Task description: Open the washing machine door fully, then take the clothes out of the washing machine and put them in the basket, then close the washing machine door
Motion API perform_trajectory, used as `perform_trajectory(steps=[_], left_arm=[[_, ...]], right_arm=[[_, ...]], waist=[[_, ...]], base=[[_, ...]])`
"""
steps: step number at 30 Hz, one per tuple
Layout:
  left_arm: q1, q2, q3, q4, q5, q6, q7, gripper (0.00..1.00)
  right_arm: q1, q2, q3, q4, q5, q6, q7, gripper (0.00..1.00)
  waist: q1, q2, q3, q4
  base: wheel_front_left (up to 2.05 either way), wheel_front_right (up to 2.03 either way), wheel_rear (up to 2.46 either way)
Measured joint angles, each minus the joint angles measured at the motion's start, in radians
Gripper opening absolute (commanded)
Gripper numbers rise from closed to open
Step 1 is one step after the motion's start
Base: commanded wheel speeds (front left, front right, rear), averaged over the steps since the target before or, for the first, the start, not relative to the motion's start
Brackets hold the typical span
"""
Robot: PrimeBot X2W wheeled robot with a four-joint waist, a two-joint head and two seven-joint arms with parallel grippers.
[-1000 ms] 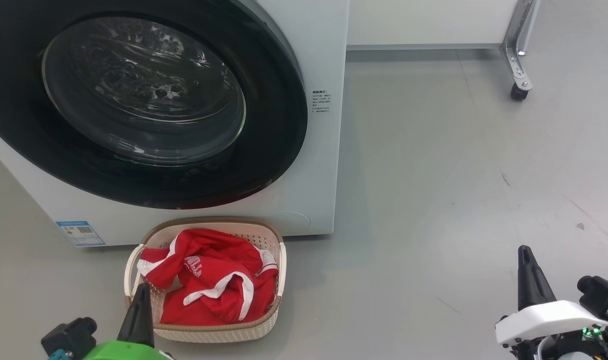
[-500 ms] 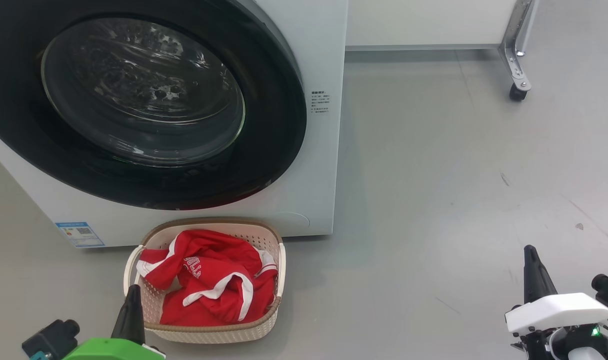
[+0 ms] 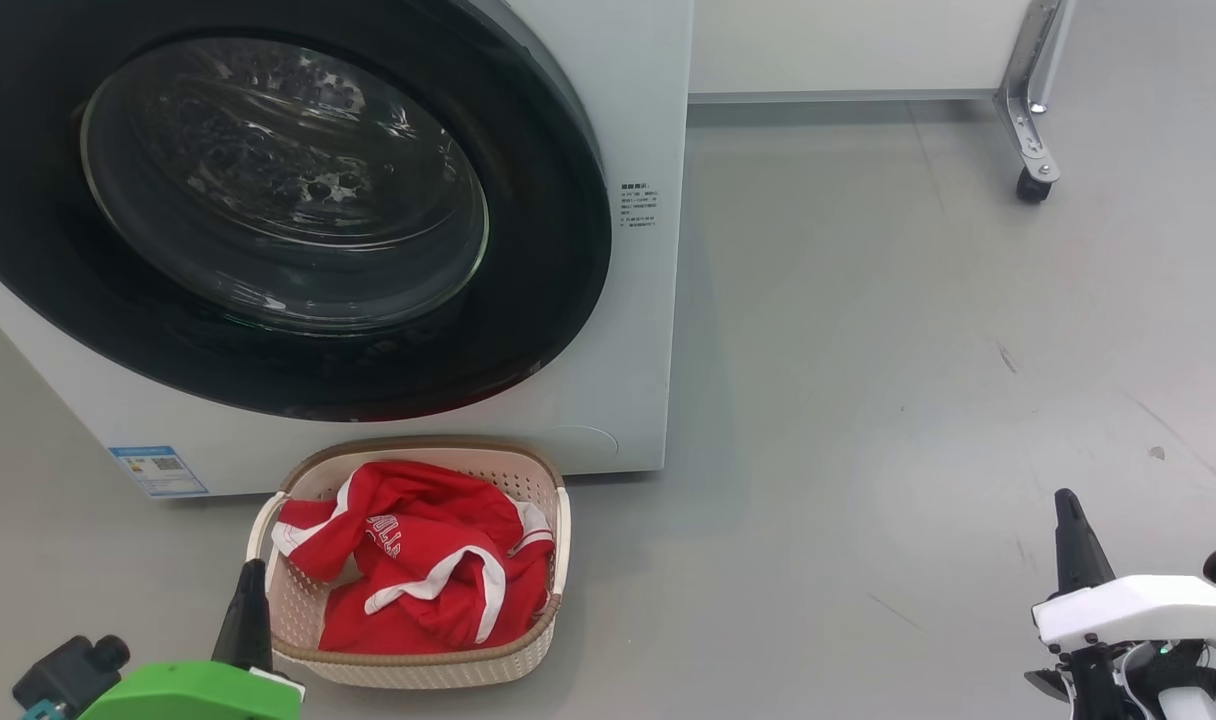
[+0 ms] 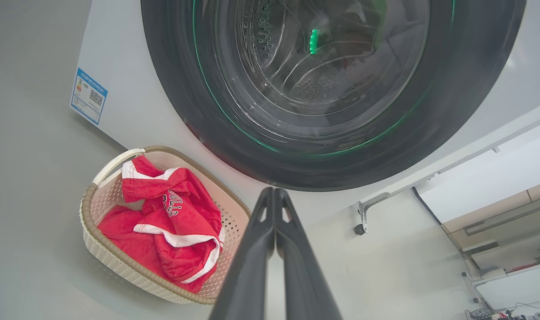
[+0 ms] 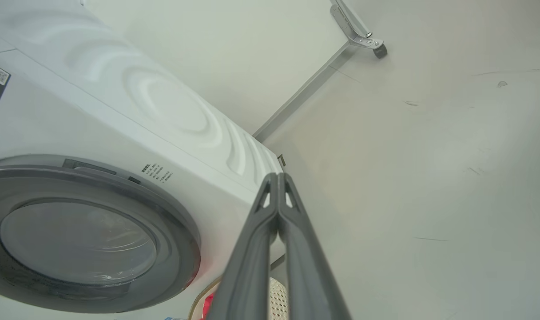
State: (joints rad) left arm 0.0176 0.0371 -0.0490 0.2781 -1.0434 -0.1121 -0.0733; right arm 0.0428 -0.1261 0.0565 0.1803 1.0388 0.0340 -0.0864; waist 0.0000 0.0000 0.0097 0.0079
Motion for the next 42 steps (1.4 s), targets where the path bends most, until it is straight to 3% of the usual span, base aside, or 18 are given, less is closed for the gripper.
perform_trajectory(steps=[42], left_arm=[[-0.060, 0.011, 0.079, 0.000, -0.503, -0.008, 0.134, 0.00]], right_arm=[[-0.081, 0.037, -0.112, 0.075, 0.525, 0.071, 0.127, 0.00]], waist=[[0.0000, 0.0000, -0.006, -0.007]], base=[[0.00, 0.00, 0.00]])
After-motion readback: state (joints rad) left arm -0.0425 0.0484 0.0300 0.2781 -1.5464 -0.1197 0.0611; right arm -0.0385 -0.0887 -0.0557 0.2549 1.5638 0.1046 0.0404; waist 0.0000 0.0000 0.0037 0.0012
